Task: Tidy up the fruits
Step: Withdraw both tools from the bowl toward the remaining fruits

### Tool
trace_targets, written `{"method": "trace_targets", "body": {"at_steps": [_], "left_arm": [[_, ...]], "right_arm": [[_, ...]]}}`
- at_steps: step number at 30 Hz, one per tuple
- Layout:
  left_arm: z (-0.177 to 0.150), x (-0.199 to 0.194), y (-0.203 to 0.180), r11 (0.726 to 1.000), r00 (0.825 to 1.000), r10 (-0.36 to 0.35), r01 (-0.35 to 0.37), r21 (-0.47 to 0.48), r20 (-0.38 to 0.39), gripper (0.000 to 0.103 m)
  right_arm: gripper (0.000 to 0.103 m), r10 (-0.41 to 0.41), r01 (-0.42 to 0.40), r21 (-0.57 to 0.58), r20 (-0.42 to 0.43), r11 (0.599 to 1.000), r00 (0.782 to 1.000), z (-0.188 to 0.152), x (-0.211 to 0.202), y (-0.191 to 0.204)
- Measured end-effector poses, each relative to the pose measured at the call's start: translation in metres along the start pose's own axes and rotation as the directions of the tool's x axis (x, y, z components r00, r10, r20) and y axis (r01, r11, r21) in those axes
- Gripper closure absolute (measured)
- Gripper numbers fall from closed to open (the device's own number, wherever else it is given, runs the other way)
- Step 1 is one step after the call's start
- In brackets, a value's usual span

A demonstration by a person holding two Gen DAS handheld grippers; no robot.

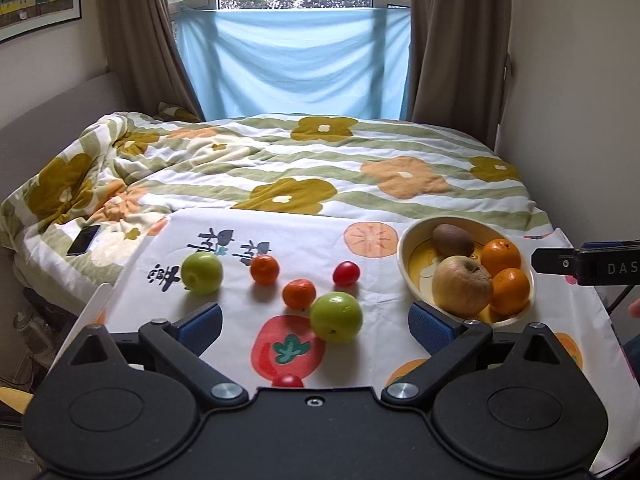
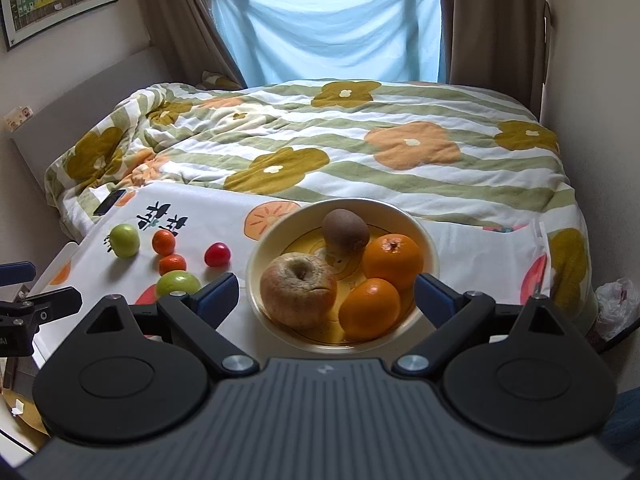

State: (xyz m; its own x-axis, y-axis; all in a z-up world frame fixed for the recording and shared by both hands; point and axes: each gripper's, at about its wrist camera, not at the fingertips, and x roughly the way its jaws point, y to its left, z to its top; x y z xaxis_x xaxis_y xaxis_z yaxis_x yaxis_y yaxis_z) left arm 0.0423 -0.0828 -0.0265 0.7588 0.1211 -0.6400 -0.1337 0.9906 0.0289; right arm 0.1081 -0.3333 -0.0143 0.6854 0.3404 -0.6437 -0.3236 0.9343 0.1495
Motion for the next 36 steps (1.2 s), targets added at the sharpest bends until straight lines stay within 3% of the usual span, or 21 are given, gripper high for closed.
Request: {"method": "trace_targets", "body": {"at_steps": [7,13,24,30,36], "left_arm": [[0.009,0.004,0.043,0.999,0.999,0.033,-0.033,0.011,0.004,0.001],[0.019,0.022,0.079,0.997,0.999,0.032,-0.031,0.068,-0.006,0.001],[0.027,0.082,0.133,0.976,0.996,-0.054,0.068,0.205,-0.072,0.001],[0.029,0.120,0.145,0.946,0.986,-0.127,0.153,0.285,-0.108,0.002],[0.026,0.159,0.149,0.915,0.972,-0.169,0.216,0.342,-0.163,0.012]], "right_arm": [[0.000,0.008,-0.008,0.001,0.010,1.000,1.000,0.003,0.005,0.044],[0.000,0.013,-0.010,0.074,-0.036,0.997,0.999,0.002,0.023,0.081],[0.000,-0.059,0.072,0.193,-0.075,0.978,0.995,-0.008,0.063,0.134],[0.000,-0.118,0.138,0.259,-0.092,0.956,0.989,-0.018,0.084,0.156],[0.000,-0.159,0.187,0.285,-0.119,0.940,0.980,-0.028,0.106,0.172]]}}
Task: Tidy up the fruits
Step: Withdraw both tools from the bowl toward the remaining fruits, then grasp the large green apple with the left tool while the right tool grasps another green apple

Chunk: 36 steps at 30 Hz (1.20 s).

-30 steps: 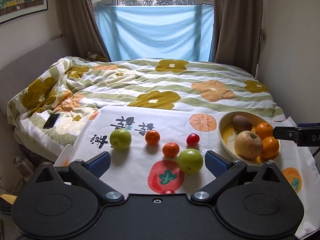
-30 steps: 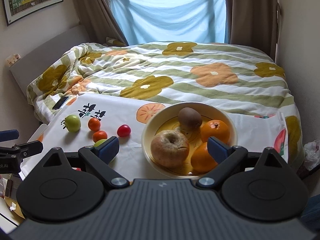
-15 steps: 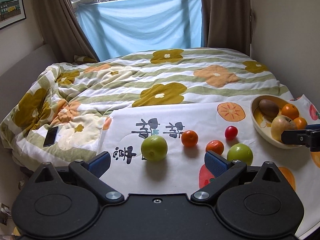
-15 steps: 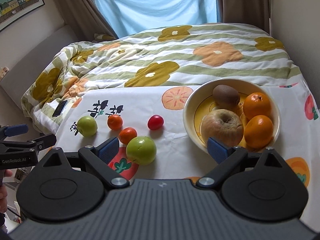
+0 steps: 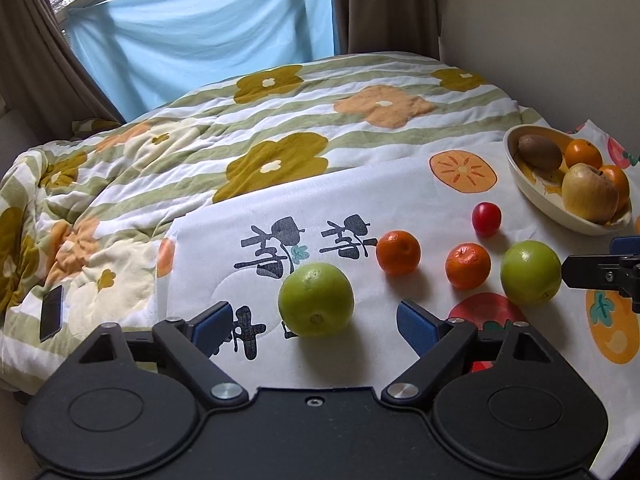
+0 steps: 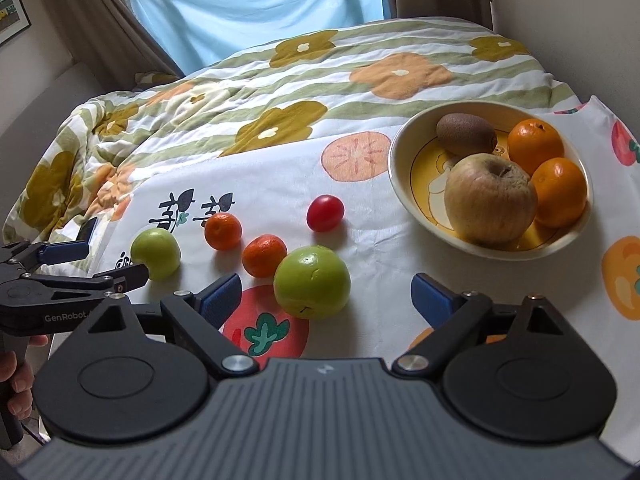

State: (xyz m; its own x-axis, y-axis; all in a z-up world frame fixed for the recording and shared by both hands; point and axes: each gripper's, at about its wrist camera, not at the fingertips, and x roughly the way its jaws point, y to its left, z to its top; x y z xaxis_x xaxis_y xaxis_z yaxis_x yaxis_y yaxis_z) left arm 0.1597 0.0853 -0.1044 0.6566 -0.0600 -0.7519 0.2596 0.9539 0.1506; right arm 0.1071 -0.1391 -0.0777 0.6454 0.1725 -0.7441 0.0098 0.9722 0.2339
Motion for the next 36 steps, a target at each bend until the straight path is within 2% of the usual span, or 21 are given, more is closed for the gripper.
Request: {"method": "trace_targets", "body": {"at_steps": [4,12,15,19,26,30,36], "left_arm": [[0.001,0.020,0.004,0.999,1.000,-0.016,0.016,0.036,-0.005,0.013],[0.002,0.044,0.009,0.997,0.998,-0.061,0.062,0.035,-0.034,0.018],[0.002,0.050,0.009,0.996,0.996,-0.074,0.076,0.036,-0.048,0.028],[0.000,0.056,0.009,0.996,0.995,-0.076,0.079,0.041,-0.068,0.044],[-0.002,0.054,0.012,0.995,0.994,-0.088,0.090,0.038,-0.064,0.045],[-0.006,0.051,0.013,0.995,0.994,-0.087,0.090,0.039,-0.066,0.045],[-0.013,0.045,0.013,0.996,0.994,-0.084,0.086,0.032,-0.069,0.045]], "right_arm": [[0.000,-0.024,0.024,0.004,0.000,1.000,1.000,-0.004,0.012,0.007],[0.000,-0.059,0.059,-0.002,0.005,0.998,0.998,-0.004,0.028,0.015],[0.008,-0.062,0.062,-0.002,-0.009,0.998,0.998,-0.004,0.034,0.016],[0.009,-0.065,0.065,0.001,-0.021,0.998,0.998,-0.004,0.041,0.017],[0.010,-0.065,0.065,-0.005,-0.023,0.998,0.998,-0.003,0.044,0.018],[0.017,-0.061,0.061,-0.010,-0.033,0.998,0.998,-0.001,0.049,0.018],[0.021,-0.058,0.057,-0.021,-0.036,0.998,0.998,-0.002,0.052,0.018]]}}
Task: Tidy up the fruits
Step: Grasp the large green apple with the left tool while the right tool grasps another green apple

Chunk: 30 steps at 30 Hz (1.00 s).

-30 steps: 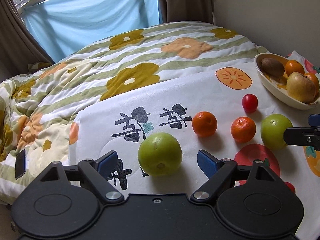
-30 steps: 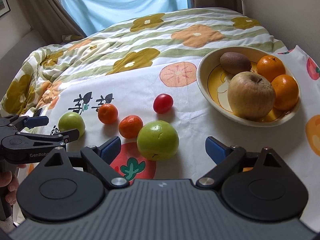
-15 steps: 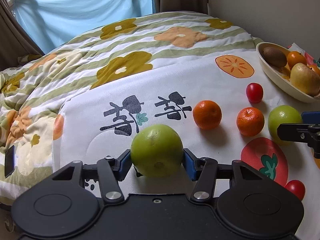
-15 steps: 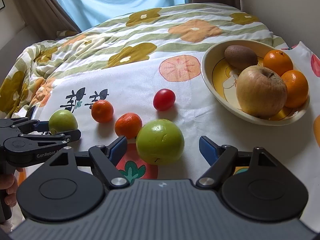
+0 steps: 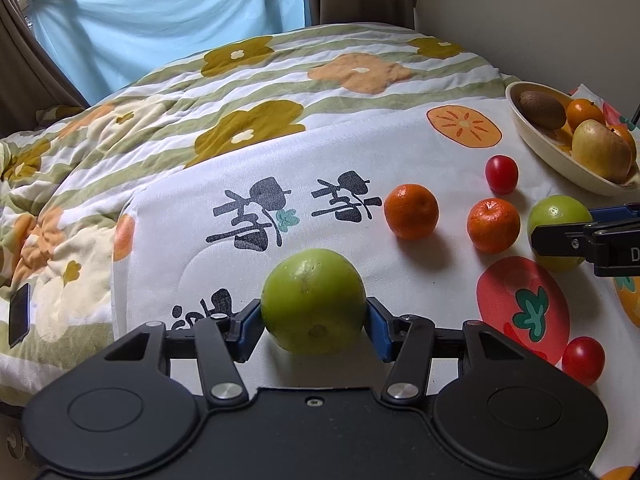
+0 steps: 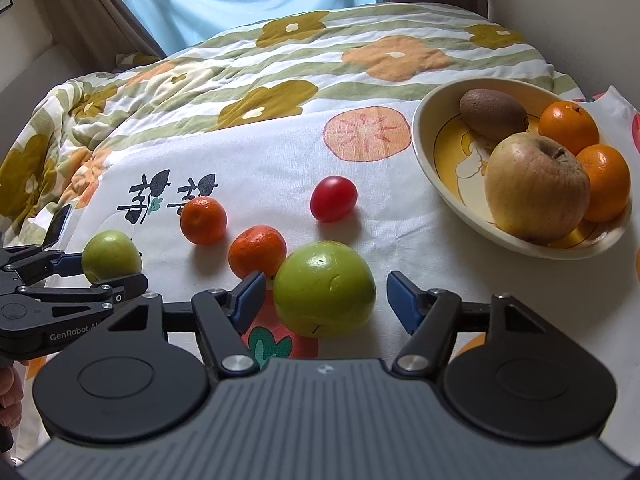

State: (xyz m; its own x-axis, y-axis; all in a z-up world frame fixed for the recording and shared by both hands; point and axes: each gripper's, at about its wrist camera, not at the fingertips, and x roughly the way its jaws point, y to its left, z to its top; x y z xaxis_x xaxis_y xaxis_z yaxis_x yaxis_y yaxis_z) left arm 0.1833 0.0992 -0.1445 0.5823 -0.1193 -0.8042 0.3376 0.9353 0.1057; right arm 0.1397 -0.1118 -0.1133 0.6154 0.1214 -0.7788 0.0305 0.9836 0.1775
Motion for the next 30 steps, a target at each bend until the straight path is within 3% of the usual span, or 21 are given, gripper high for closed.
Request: {"method": "trace_targets", "body": {"at_steps": [3,6,19,30], "left_arm": [[-0.004,-0.003,0.000,1.000,1.000,0.002,-0.002,-0.009,0.003,0.045],[-0.007,-0.005,0.001,1.000,1.000,0.003,-0.003,-0.019,0.007,0.045],[-0.007,-0.043,-0.008,0.997,0.998,0.036,-0.033,-0.067,0.048,0.045],[0.018,-0.093,-0.052,0.993,0.992,0.044,-0.031,-0.110,0.116,0.045]], "right_arm": [[0.023,0.007,-0.007,-0.008,-0.004,1.000,1.000,-0.001,0.001,0.001],[0.032,-0.009,0.008,-0.032,-0.003,0.999,1.000,-0.002,0.003,0.004],[0.033,0.024,-0.023,-0.057,0.004,0.998,1.000,-0.006,-0.021,-0.003],[0.033,0.065,-0.061,-0.067,0.044,0.996,0.997,0.010,-0.072,-0.038]]}}
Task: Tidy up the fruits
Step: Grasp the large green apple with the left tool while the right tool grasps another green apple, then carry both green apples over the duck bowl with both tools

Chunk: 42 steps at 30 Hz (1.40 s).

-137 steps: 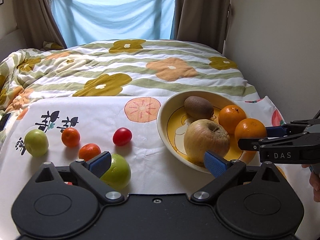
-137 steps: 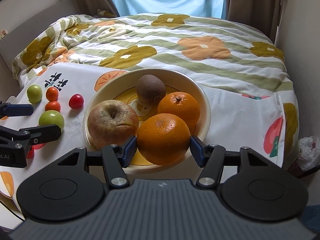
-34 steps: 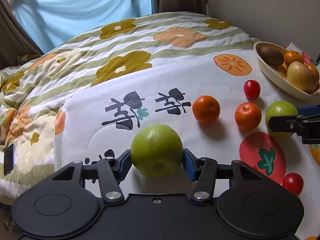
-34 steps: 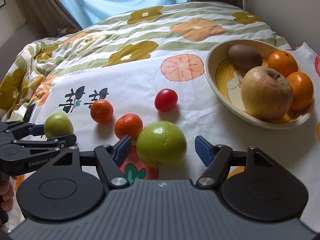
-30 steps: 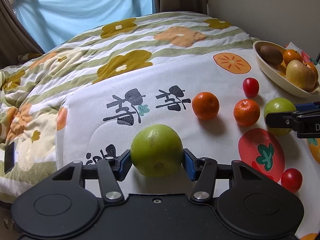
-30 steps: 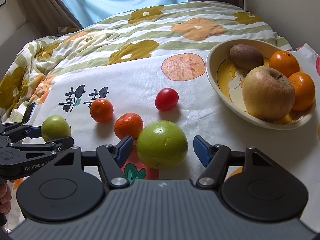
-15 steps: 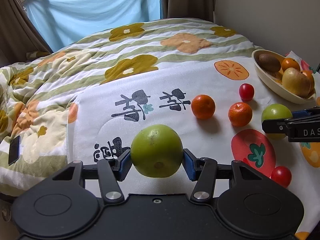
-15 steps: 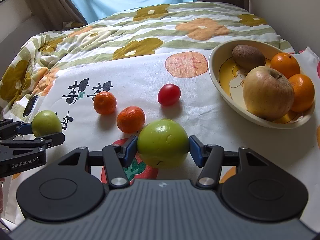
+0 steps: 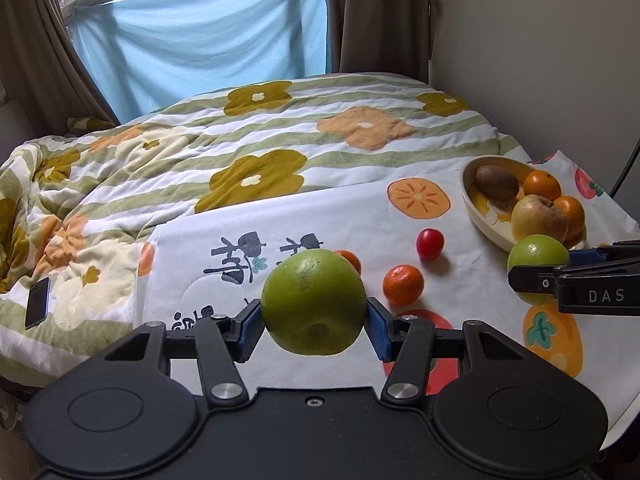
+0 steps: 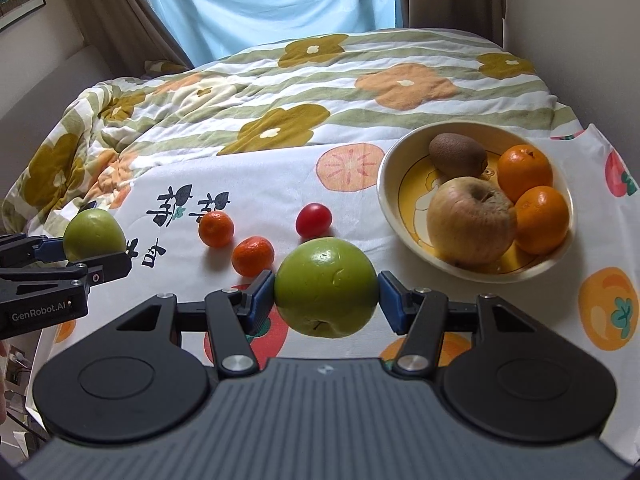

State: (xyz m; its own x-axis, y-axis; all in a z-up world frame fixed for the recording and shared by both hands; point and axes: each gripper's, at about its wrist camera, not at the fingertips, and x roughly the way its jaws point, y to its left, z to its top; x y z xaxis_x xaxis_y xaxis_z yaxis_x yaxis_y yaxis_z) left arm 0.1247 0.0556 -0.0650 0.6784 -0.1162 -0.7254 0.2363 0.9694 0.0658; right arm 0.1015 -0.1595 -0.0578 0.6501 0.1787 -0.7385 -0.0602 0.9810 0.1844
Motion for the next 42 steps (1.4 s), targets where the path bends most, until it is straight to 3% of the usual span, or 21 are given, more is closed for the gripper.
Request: {"method": "trace_targets", "body": {"at_steps": [9,21,30,42], "left_arm": [[0.019,-0.023,-0.057,1.000,0.999,-0.009,0.009,-0.008,0.032,0.045],[0.047,-0.018,-0.143,0.999,0.998,-0.007,0.010,-0.036,0.067,0.045],[0.078,0.008,-0.187,0.996,0.998,0.010,-0.004,-0.092,0.070,0.045],[0.116,0.077,-0.193,0.996,1.000,-0.006,0.005,-0.085,-0.002,0.045]], "right_arm": [[0.033,0.012,-0.011,-0.020,0.029,1.000,0.999,0.015,-0.037,-0.048],[0.033,0.046,-0.042,-0.066,0.065,0.997,0.997,0.042,-0.063,-0.128],[0.033,0.081,-0.071,-0.123,0.077,0.990,0.994,0.071,-0.057,-0.181],[0.033,0.064,-0.057,-0.091,0.076,0.994,0.995,0.107,-0.012,-0.208]]}}
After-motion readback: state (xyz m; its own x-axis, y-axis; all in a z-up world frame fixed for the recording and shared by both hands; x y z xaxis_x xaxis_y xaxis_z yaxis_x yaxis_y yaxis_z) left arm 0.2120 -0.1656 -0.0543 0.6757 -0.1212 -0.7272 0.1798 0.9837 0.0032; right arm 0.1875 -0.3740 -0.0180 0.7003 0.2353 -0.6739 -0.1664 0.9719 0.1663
